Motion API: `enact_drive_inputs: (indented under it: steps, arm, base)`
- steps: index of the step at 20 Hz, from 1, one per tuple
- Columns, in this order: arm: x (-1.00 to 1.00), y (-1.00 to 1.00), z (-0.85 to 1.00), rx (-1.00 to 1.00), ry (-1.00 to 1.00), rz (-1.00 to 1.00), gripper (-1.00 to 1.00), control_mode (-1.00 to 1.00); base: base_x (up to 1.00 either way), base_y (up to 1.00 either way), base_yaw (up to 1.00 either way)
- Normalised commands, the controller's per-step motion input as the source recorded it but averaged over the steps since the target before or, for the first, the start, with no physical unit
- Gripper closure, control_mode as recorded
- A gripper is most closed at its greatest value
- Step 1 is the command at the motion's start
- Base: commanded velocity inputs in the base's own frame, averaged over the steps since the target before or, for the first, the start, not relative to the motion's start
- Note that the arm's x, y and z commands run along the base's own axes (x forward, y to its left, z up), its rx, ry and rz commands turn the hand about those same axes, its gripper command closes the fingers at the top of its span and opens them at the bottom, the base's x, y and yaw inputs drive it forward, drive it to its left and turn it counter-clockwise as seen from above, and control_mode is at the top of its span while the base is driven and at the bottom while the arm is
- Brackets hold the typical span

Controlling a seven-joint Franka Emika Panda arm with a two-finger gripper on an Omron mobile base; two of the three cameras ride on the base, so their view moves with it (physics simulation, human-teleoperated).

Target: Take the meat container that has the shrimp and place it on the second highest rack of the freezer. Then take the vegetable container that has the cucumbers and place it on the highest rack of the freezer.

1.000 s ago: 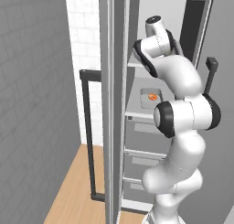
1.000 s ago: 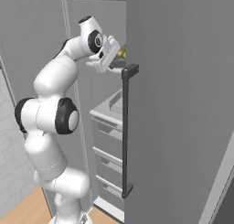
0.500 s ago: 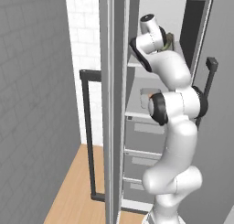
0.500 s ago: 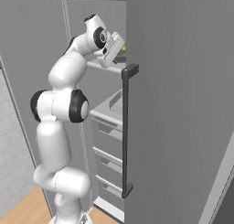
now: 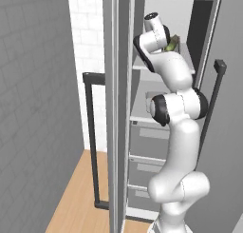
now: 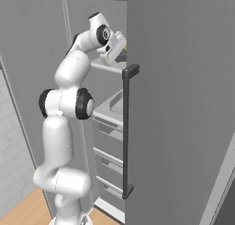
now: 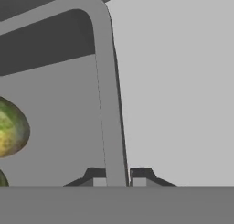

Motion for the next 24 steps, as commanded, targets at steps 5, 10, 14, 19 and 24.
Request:
enact_drive_inputs:
  steps: [5, 10, 14, 19, 24]
  arm:
    - [0.04, -0.04, -0.08, 0.00, 0.00, 0.00, 1.00, -1.00]
    - [0.00, 0.00, 0.00, 0.00, 0.00, 0.00, 1.00, -1.00]
    - [0.00, 0.00, 0.00, 0.00, 0.00, 0.00, -1.00, -1.00]
    - [0.00, 0.00, 0.00, 0.00, 0.00, 0.00, -1.00, -1.00]
    - [0.00, 0.00, 0.00, 0.00, 0.00, 0.00, -1.00, -1.00]
  base:
    - [0.00, 0.00, 0.00]
    - [0.00, 0.00, 0.00]
    - [0.00, 0.00, 0.00]
    - [0.00, 0.00, 0.00]
    - [0.00, 0.00, 0.00]
